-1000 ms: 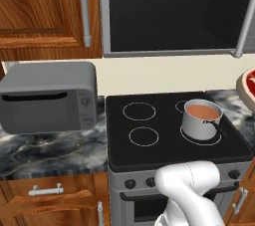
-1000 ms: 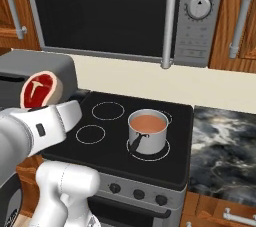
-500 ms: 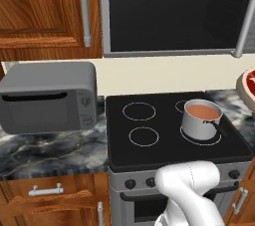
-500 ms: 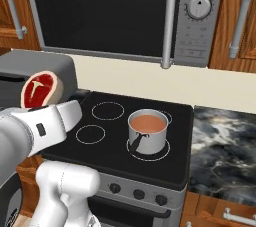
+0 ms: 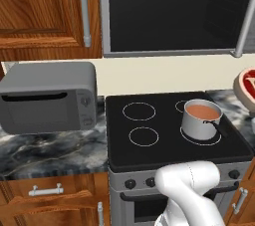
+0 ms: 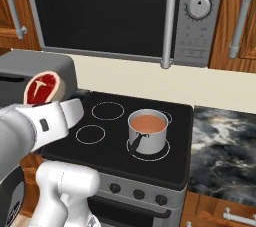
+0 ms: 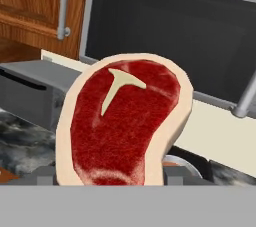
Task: Retrieve the steak from the fridge and place it on the saucepan with marinade on the stove.
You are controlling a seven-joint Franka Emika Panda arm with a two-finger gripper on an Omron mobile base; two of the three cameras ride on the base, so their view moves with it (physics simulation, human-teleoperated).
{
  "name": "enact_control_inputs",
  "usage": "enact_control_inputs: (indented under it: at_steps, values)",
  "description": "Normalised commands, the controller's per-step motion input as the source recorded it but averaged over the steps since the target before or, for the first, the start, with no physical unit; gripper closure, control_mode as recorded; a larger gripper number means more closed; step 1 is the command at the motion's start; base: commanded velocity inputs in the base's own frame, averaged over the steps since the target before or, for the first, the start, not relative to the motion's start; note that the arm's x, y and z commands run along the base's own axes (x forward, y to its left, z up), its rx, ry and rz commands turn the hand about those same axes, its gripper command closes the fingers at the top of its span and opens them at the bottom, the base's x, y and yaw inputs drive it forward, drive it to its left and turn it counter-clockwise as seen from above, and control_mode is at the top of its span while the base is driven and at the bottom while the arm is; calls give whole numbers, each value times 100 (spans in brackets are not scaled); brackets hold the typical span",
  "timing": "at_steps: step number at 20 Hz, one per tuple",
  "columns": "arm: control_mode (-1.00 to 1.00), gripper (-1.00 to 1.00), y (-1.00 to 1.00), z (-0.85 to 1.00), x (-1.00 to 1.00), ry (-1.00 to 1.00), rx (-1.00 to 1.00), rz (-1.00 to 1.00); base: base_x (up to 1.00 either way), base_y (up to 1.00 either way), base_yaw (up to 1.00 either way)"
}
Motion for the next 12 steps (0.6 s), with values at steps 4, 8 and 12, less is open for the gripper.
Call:
enact_control_inputs:
  at_steps: [4,8,12]
  values:
    - [-100,100,-15,-1,0,15,0,0,0,0,0]
    - [-100,100,-28,-8,0,14,0,0,0,0,0]
    - [-100,100,-34,-10,0,13,0,0,0,0,0]
